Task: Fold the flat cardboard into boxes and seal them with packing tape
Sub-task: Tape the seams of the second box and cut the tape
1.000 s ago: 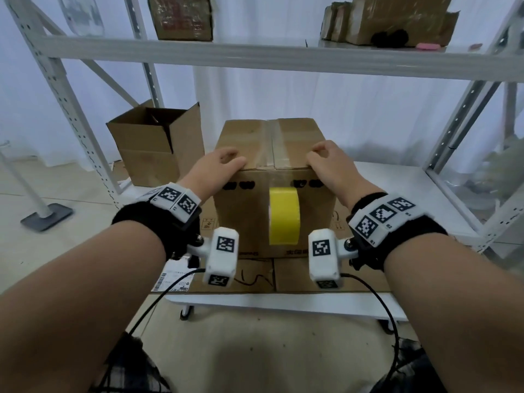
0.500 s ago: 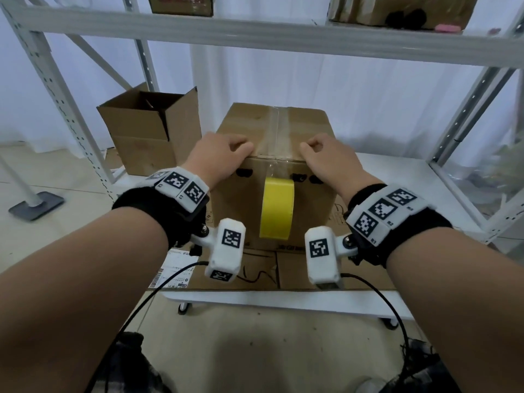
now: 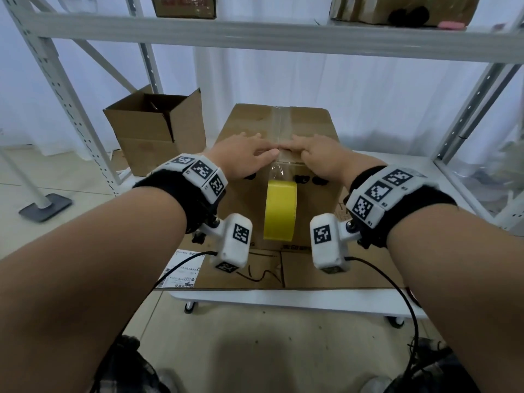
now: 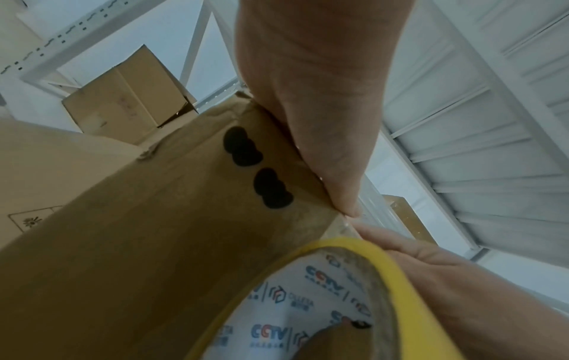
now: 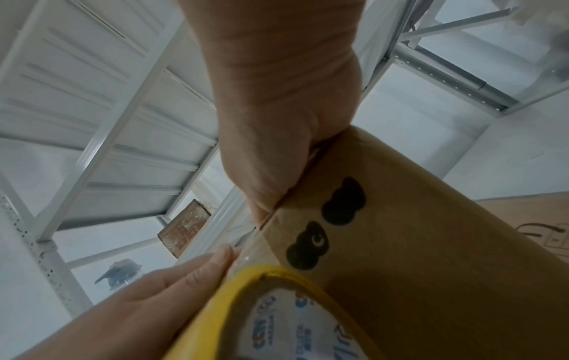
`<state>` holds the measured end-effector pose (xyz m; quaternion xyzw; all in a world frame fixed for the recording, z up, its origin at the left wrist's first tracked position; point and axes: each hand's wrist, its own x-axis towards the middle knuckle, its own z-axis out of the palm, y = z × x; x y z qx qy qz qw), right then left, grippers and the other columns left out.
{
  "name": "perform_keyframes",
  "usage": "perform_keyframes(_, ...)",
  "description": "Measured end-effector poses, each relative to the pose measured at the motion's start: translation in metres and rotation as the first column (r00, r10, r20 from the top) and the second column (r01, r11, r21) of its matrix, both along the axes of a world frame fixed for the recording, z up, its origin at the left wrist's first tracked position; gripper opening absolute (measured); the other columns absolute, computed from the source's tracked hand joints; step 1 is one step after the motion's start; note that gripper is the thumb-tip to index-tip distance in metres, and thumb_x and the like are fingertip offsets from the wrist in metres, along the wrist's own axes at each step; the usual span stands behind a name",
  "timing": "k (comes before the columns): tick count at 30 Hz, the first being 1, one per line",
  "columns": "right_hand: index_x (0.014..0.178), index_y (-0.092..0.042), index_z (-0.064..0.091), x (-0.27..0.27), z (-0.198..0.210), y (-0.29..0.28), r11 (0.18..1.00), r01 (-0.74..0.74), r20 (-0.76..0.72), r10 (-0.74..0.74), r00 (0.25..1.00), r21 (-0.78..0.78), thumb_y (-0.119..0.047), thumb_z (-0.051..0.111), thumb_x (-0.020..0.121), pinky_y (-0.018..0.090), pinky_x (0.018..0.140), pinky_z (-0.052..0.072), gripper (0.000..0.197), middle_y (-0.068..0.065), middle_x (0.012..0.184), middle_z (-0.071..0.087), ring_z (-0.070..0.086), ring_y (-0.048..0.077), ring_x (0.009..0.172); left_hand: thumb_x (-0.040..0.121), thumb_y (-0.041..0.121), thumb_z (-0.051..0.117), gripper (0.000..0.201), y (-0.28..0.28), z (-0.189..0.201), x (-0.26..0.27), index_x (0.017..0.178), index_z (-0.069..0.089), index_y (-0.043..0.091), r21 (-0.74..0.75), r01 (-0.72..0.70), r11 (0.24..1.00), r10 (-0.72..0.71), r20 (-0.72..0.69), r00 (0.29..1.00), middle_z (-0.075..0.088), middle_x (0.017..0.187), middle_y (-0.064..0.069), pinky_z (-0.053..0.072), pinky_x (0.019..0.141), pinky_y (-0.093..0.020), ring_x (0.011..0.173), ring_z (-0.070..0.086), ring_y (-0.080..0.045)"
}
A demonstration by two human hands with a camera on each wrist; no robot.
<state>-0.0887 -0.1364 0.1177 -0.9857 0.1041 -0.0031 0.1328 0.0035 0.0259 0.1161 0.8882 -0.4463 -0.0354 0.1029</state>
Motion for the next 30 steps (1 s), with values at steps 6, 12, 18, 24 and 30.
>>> perform_keyframes(6,0.137,-0.008,0.053,-0.007,0.013,0.009,0.985,0.016,0.068,-0.029,0.997,0.172,-0.009,0.033,0.102,0.027,0.103,0.024,0.040,0.014,0.142,0.049,0.042,0.030,0.133,0.090,0.060,0.048,0.058,0.010,0.003,-0.001,0.141,0.044,0.035,-0.042,0.036,0.998,-0.038,-0.044,0.998,0.025,0.157,-0.005,0.017,0.115,-0.036,0.147,0.016,-0.022)
perform_keyframes(12,0.139,-0.040,0.048,-0.013,0.001,0.008,1.000,0.014,0.059,-0.013,0.998,-0.024,-0.053,0.030,0.101,0.054,0.118,0.009,0.044,-0.005,0.157,0.031,0.020,0.022,0.147,0.089,0.059,0.048,0.060,0.006,0.005,-0.004,0.143,0.041,0.032,-0.015,0.050,0.999,-0.049,0.032,0.998,0.026,0.157,-0.006,0.021,0.113,-0.036,0.144,0.025,-0.025)
perform_keyframes(18,0.146,-0.037,0.038,-0.018,0.001,0.014,0.995,-0.040,0.064,0.046,0.997,-0.092,-0.048,0.032,0.102,0.051,0.114,0.015,0.045,0.004,0.152,0.040,0.031,0.025,0.142,0.093,0.055,0.044,0.060,0.006,0.000,-0.005,0.139,0.045,0.018,0.022,0.063,0.998,-0.065,0.125,0.990,0.050,0.139,-0.011,0.038,0.097,-0.038,0.125,0.047,-0.030)
perform_keyframes(24,0.135,-0.063,0.029,-0.001,-0.008,0.013,0.994,0.087,0.033,-0.085,0.996,-0.068,-0.094,0.003,0.062,0.069,0.109,0.013,0.084,-0.001,0.150,0.039,0.023,0.033,0.144,0.080,0.078,0.033,0.074,0.021,-0.009,0.004,0.145,0.032,0.044,-0.028,-0.102,0.994,0.104,0.079,0.991,0.026,0.157,-0.004,0.008,0.115,-0.059,0.147,0.013,-0.028)
perform_keyframes(30,0.146,-0.052,0.022,-0.017,-0.014,0.016,0.961,0.275,0.053,-0.274,0.960,-0.008,-0.076,0.021,0.089,0.061,0.112,0.021,0.062,0.014,0.156,0.019,0.006,0.041,0.144,0.082,0.065,0.056,0.069,0.028,-0.021,-0.003,0.143,0.042,0.035,-0.316,-0.235,0.919,0.215,-0.096,0.972,0.022,0.157,-0.008,0.023,0.114,-0.039,0.143,0.024,-0.025)
